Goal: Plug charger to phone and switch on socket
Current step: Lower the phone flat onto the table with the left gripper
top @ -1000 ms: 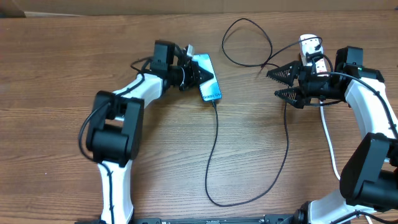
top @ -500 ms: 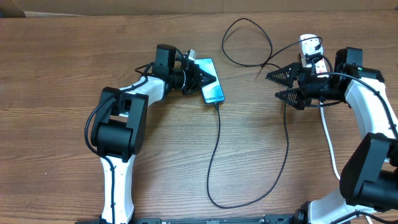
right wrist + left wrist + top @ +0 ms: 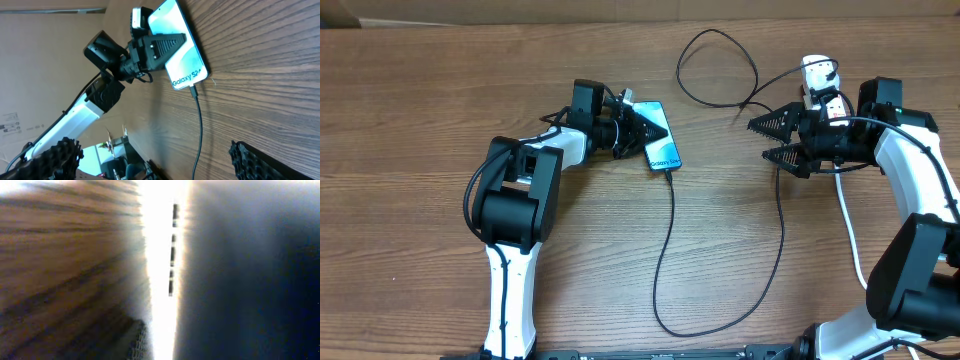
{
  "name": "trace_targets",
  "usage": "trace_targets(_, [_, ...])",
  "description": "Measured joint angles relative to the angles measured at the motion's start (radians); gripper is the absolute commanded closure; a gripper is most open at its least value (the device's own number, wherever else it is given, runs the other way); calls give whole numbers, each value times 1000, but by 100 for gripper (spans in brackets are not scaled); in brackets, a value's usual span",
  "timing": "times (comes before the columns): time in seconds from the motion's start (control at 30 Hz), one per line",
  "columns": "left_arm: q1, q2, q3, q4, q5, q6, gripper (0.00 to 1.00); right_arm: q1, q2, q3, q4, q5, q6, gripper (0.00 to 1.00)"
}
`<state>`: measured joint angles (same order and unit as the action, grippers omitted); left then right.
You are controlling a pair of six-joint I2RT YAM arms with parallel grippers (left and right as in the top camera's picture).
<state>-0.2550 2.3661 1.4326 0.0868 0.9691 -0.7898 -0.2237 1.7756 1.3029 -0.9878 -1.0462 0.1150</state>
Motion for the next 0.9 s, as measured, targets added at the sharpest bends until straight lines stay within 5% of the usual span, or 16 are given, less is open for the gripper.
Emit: trace_targets(0.9, [66, -14, 34, -149, -18, 95, 67, 1, 0, 0, -2, 10, -7, 4])
